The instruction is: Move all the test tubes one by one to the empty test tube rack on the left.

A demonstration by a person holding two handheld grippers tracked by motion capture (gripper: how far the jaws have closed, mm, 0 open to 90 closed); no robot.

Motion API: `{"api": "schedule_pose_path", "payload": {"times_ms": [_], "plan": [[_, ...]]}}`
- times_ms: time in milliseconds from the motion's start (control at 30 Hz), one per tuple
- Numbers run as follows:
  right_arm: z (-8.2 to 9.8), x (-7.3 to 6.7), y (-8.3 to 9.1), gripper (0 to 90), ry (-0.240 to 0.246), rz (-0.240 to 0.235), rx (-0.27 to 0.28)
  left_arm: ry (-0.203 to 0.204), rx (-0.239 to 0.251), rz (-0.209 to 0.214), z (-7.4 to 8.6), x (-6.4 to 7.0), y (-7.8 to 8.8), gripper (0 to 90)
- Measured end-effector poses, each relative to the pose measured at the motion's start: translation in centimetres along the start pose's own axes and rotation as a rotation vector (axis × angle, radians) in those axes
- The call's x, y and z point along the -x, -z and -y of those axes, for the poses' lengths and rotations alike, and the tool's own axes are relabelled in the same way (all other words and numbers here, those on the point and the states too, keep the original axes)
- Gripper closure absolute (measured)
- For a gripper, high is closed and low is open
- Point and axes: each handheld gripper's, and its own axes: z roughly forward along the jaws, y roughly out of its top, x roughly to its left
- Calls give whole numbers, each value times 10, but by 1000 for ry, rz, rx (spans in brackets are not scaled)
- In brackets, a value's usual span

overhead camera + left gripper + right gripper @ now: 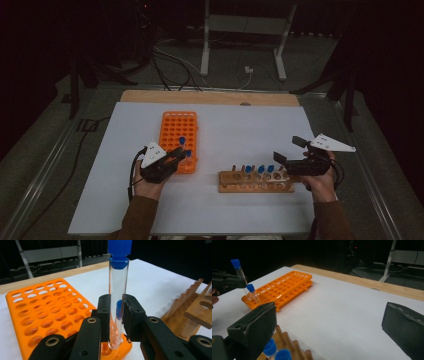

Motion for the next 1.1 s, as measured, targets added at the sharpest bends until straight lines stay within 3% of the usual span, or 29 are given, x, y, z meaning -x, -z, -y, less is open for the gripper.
{"api": "schedule_pose_path", "payload": {"times_ms": [467,733,933,1100], "plan": [[1,0,1,0,-4,0,1,16,-14,-3,10,-4,-7,776],[2,0,1,0,-3,0,-1,21,-68,-12,16,-6,-10,776],[2,1,3,0,-6,2,4,-4,-153,-24,21,-3,-15,776],[3,0,3,0,-7,1,4,-2,-178,-26,22,-3,-16,776]]}}
